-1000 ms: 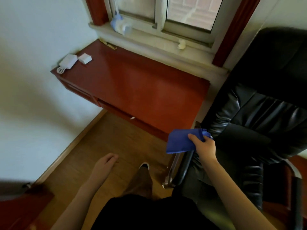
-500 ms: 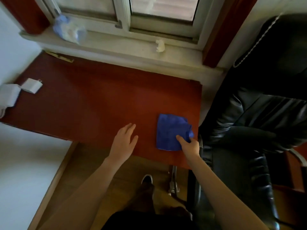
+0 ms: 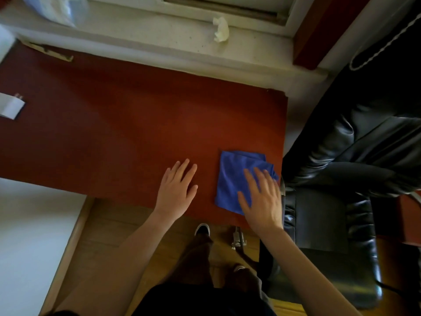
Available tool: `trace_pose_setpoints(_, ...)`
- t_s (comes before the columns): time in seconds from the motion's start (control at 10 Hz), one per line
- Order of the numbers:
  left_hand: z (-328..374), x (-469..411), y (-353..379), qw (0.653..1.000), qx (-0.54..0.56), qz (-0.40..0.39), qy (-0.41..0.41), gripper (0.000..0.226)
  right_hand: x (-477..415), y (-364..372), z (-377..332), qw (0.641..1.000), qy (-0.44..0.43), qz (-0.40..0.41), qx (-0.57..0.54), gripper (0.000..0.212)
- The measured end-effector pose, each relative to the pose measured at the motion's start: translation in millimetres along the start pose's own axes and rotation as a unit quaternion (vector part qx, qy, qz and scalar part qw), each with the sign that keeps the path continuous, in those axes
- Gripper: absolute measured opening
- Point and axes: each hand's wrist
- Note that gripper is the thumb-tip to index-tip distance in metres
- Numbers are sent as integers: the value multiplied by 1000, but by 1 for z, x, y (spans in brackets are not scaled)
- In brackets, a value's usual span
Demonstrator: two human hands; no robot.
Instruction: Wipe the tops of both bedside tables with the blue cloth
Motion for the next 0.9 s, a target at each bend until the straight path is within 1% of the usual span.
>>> trace_pose_setpoints(0.1, -3, -27, 1, 1000, 0, 15, 22, 59, -18, 27, -13, 997, -48, -64, -1, 58)
trace_pose_setpoints(0.2, -5, -54, 4, 999, -15, 17, 39, 59, -34, 45, -15, 997, -36, -60, 32, 60)
trace_pose_setpoints(0.3, -10, -68, 9, 998, -24, 29, 49, 57, -56, 49, -14, 998, -29, -37, 33, 61)
trace_pose_setpoints(0.5, -14, -71, 14, 997, -31, 48, 50, 57, -140, 42, -4, 999, -20, 4, 37, 61)
trace_pose_setpoints(0.6, -13, -71, 14, 997, -23, 49, 54, 56, -189, 35, 3, 999, -6, 13, 37, 61)
trace_pose_setpoints(0.7, -13, -72, 15, 997, -23, 49, 51, 56, -225, 29, 10, 999, -3, 2, 38, 61)
trace_pose_setpoints(0.8, -14, -70, 14, 997, -23, 44, 56, 56, -241, 21, 11, 1000, -1, -9, 30, 61)
trace_pose_setpoints(0.9, -14, -71, 9, 998, 0, 17, 54, 56, -236, 6, 12, 998, -14, -29, -45, 57)
Point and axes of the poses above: each hand's wrist, its own x-axis away from the middle knuckle, its own y-axis out of the palm, z = x × y, and after that the axes turned 8 degrees about x, right-handed
